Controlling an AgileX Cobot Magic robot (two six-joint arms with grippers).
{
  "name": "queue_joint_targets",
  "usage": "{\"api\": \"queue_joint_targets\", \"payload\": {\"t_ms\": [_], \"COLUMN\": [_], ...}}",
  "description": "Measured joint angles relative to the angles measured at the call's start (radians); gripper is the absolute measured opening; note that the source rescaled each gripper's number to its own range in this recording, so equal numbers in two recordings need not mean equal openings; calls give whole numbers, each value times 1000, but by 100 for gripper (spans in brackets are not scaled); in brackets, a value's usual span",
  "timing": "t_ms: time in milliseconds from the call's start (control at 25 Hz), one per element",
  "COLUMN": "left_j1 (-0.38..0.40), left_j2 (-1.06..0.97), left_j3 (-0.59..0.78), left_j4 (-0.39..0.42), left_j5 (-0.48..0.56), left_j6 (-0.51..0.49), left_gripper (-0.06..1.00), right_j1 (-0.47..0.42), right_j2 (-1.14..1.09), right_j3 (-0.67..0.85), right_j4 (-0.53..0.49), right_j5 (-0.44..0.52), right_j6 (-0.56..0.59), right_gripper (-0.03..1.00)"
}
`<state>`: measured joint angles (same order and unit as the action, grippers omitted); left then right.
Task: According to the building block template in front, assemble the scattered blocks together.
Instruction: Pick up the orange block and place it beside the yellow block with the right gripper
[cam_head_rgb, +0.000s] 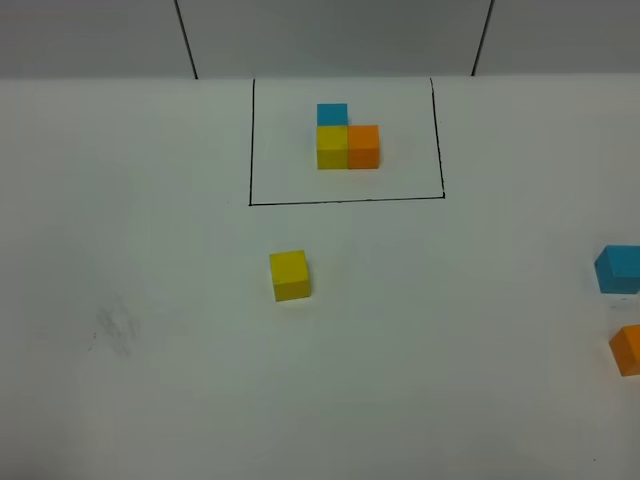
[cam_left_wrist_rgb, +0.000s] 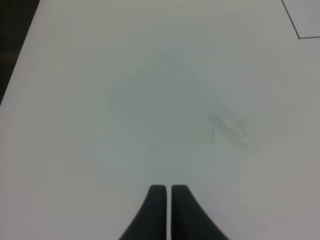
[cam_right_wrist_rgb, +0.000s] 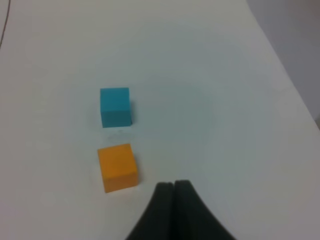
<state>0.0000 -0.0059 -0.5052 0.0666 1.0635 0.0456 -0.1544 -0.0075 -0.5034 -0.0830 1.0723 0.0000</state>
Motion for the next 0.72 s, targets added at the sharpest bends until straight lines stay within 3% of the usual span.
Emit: {"api": "queue_joint_targets", "payload": {"t_ms": [480, 600, 720], "left_j1": [0, 0, 0], "left_j2": [0, 0, 0], "left_j3": [0, 0, 0], "left_j4": [0, 0, 0], "left_j5": [0, 0, 0], "left_j6": [0, 0, 0], "left_gripper": [0, 0, 0], "right_j1": [0, 0, 0], "right_j2": [0, 0, 0], "right_j3": [0, 0, 0], "right_j4": [0, -4, -4], "right_j5": [0, 0, 0], "right_j6": [0, 0, -38], "right_gripper": [2, 12, 32]}}
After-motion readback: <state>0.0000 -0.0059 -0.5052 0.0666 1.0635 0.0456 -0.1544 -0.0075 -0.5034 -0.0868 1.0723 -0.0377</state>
